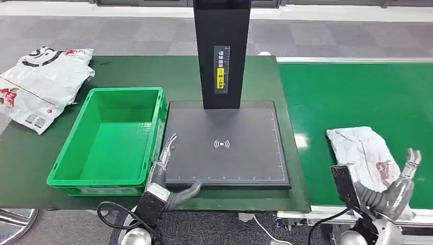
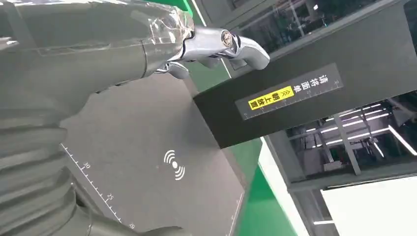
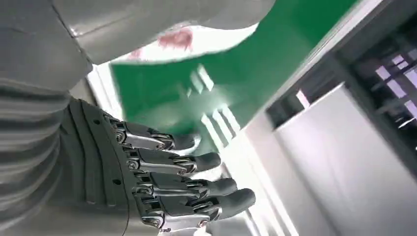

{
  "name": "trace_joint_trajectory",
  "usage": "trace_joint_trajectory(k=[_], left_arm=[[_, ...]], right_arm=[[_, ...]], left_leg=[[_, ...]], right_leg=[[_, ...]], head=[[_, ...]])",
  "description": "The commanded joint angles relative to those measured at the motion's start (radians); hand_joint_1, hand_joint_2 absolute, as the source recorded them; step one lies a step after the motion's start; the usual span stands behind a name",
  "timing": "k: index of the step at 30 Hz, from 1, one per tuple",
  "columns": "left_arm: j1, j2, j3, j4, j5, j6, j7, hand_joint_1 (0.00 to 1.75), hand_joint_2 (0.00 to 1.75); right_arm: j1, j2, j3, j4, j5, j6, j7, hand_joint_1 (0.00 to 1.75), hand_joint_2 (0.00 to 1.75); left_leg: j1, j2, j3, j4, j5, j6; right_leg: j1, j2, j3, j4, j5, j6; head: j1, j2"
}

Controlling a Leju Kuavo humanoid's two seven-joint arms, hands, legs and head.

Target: Moved the parcel from conveyor to table for the left to box.

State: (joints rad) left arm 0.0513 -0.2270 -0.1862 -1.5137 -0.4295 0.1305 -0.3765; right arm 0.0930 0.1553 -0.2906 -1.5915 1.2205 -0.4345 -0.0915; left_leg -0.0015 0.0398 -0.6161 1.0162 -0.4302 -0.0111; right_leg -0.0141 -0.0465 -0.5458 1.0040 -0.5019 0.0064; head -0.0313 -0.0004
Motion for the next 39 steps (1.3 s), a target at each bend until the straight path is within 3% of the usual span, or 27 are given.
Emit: trace_joint_trajectory(k=[1,6,13,21,25,30,39], left_arm=[[-0.007,-0.004,0.035,0.02,0.003,0.003,0.005,0.0,1.75],[-0.013,0.001,0.031,0.021,0.003,0.006,0.005,0.0,1.75],[0.009,0.012,0.012,0.01,0.005,0.011,0.007,0.0,1.75],[0.013,0.019,-0.01,0.011,0.014,0.018,0.008,0.0,1.75],[0.014,0.02,-0.012,0.008,0.015,0.021,0.009,0.0,1.75],[0.008,0.022,-0.017,0.01,0.015,0.027,0.012,0.0,1.75],[0.003,0.022,-0.016,0.014,0.015,0.028,0.014,0.0,1.75]], right_arm=[[-0.057,0.009,-0.101,0.09,0.129,-0.033,0.07,0.0,1.75],[-0.086,-0.008,-0.151,0.135,0.207,-0.023,0.119,0.0,1.75],[-0.154,-0.088,-0.264,0.385,0.307,-0.048,0.204,0.0,1.75],[-0.243,-0.161,-0.345,0.7,0.285,-0.096,0.195,0.0,1.75],[-0.268,-0.172,-0.354,0.77,0.289,-0.091,0.205,0.0,1.75],[-0.331,-0.206,-0.364,1.016,0.276,-0.144,0.18,0.0,1.75],[-0.345,-0.192,-0.351,1.046,0.279,-0.141,0.17,0.0,1.75]], left_leg=[[0.001,-0.002,0.002,-0.002,0.001,0.0],[0.002,-0.003,0.002,-0.002,0.001,0.0],[0.002,-0.003,0.003,-0.002,0.0,0.0],[0.002,-0.004,0.004,-0.004,0.001,0.0],[0.001,-0.004,0.004,-0.003,0.001,0.0],[0.001,-0.002,0.003,-0.001,0.0,0.0],[0.001,-0.002,0.003,-0.002,0.0,0.0]], right_leg=[[0.001,0.004,0.002,-0.003,0.001,-0.001],[0.001,0.004,0.003,-0.003,0.001,-0.001],[0.002,0.003,0.005,-0.005,0.002,0.0],[0.001,0.005,0.005,-0.006,0.003,0.0],[0.001,0.005,0.004,-0.005,0.002,0.0],[0.001,0.004,0.003,-0.003,0.002,0.0],[0.001,0.005,0.003,-0.003,0.002,0.0]], head=[[0.0,0.0],[0.0,0.0],[0.0,0.0],[0.0,0.0],[0.0,0.0],[0.0,0.0],[0.0,0.0]])
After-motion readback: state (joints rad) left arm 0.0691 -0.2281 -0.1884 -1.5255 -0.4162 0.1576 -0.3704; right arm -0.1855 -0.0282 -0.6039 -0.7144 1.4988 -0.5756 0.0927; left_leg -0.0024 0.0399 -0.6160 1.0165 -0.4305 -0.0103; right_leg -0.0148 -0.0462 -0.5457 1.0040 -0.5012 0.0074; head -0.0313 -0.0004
